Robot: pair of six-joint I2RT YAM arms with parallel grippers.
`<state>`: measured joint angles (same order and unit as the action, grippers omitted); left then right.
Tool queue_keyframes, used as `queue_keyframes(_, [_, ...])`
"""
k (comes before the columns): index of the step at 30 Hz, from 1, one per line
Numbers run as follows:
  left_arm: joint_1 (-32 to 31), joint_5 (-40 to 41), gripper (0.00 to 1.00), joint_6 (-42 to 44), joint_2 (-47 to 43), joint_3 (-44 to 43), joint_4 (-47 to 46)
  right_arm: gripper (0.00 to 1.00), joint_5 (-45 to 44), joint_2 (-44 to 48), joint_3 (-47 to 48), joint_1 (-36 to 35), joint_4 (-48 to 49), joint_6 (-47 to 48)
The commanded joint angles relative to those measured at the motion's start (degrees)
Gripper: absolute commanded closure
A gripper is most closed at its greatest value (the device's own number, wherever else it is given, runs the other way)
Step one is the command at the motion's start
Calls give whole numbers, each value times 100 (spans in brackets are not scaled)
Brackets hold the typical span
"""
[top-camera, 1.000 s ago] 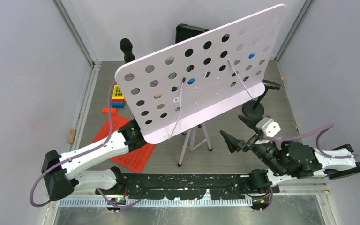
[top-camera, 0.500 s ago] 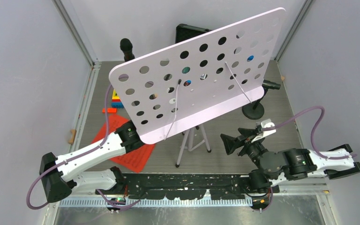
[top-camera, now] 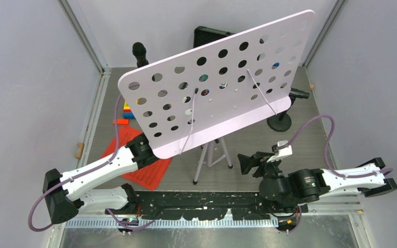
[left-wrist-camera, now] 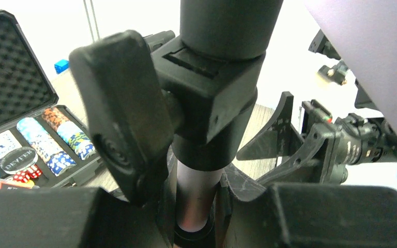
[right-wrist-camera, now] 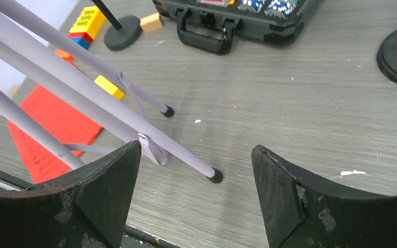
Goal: Pack up the instrument practice props
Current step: Close the music stand at the center of the board.
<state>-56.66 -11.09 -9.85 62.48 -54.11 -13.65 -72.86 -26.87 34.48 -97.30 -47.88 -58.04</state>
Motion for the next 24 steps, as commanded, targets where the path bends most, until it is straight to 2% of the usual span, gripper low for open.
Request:
queue_keyframes(1, [-3, 88, 100, -465, -211, 18, 268, 16, 91, -439, -235, 235, 475, -883])
queue_keyframes(7, [-3, 140, 100, -439, -236, 27, 249, 16, 223, -1171, -170, 496, 974, -433])
queue_keyframes(10, [-3, 159, 100, -439, -265, 73, 185, 15, 320, -1311, -153, 501, 1248, 283])
queue_keyframes(14, [-3, 175, 100, -439, -251, 44, 177, 17, 930, -967, -395, 502, 1902, 1362])
queue_keyframes(18, [-3, 142, 100, -464, -243, 47, 137, 23, 1494, -373, -805, 504, 3012, 2625])
queue_keyframes(21, [-3, 125, 100, -483, -245, 47, 107, 25, 1230, -185, -923, 502, 3553, 3325])
queue_keyframes(24, [-2, 108, 100, -492, -239, 20, 108, 21, 900, -276, -949, 502, 4002, 4032])
